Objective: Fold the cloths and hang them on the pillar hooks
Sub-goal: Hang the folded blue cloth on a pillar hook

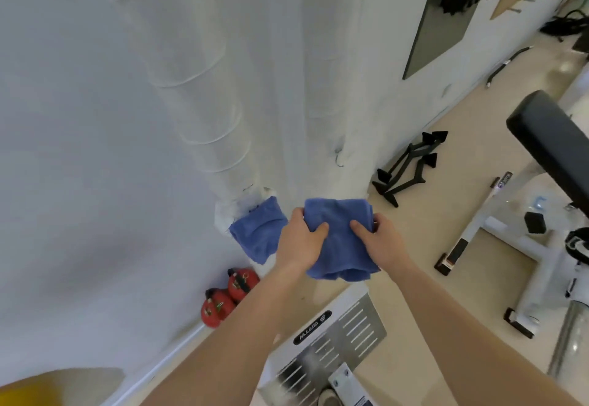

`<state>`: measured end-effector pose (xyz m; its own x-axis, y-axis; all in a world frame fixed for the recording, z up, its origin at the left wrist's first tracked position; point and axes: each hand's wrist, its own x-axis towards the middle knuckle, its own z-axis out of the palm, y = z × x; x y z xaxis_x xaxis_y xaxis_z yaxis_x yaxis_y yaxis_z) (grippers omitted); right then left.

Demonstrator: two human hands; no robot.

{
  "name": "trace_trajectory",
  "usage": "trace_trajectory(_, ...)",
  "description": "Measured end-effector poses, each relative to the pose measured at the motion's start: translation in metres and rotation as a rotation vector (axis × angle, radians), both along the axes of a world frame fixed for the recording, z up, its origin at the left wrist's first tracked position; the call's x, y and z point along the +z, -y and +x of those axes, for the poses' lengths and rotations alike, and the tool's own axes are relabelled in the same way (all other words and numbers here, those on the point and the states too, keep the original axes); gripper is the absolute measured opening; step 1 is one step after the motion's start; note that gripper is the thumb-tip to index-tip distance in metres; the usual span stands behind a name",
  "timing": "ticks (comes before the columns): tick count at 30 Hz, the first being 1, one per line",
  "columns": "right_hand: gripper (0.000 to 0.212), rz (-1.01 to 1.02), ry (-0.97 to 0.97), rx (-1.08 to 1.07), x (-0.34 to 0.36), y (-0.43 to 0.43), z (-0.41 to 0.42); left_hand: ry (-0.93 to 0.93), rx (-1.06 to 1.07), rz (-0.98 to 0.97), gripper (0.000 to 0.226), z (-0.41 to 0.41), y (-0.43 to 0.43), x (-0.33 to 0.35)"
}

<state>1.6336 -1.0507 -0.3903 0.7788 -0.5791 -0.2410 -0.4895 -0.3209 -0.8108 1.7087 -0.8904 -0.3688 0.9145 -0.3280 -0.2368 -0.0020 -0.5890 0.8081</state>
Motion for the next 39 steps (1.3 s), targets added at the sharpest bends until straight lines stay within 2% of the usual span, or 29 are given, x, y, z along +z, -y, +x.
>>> trace_trajectory(4,0.023,-0.024,0.019,0.023,-0.016,0.069,0.057,-0.036,0.096,0.001,0.016,0.059,0.077,-0.016)
trace_trajectory(9,0.022,-0.042,0.057,0.035,-0.031,0.129,0.134,-0.025,0.182,-0.096,0.022,0.118,0.129,-0.041)
trace_trajectory(15,0.021,-0.037,0.102,0.068,-0.053,0.158,0.204,-0.015,0.336,-0.199,0.019,0.16,0.152,-0.074)
trace_trajectory(22,0.022,-0.007,0.14,0.12,-0.086,0.173,0.237,0.001,0.378,-0.189,0.019,0.186,0.162,-0.104)
trace_trajectory(25,0.019,-0.038,0.084,0.14,-0.102,0.178,0.241,-0.025,0.388,-0.133,0.015,0.192,0.165,-0.119)
trace_trajectory(28,0.024,0.015,-0.013,0.144,-0.114,0.18,0.24,-0.146,0.444,-0.146,0.018,0.195,0.166,-0.134)
trace_trajectory(31,0.039,0.035,0.016,0.079,-0.112,0.179,0.239,-0.165,0.454,-0.121,0.023,0.194,0.169,-0.136)
trace_trajectory(34,0.045,-0.089,0.152,0.105,-0.107,0.177,0.234,0.011,0.431,0.017,0.028,0.186,0.168,-0.125)
trace_trajectory(37,0.029,-0.253,0.19,0.224,-0.107,0.174,0.23,0.402,0.33,0.201,0.024,0.18,0.164,-0.119)
trace_trajectory(39,0.027,-0.302,0.201,0.259,-0.11,0.172,0.228,0.529,0.228,0.252,0.022,0.179,0.162,-0.12)
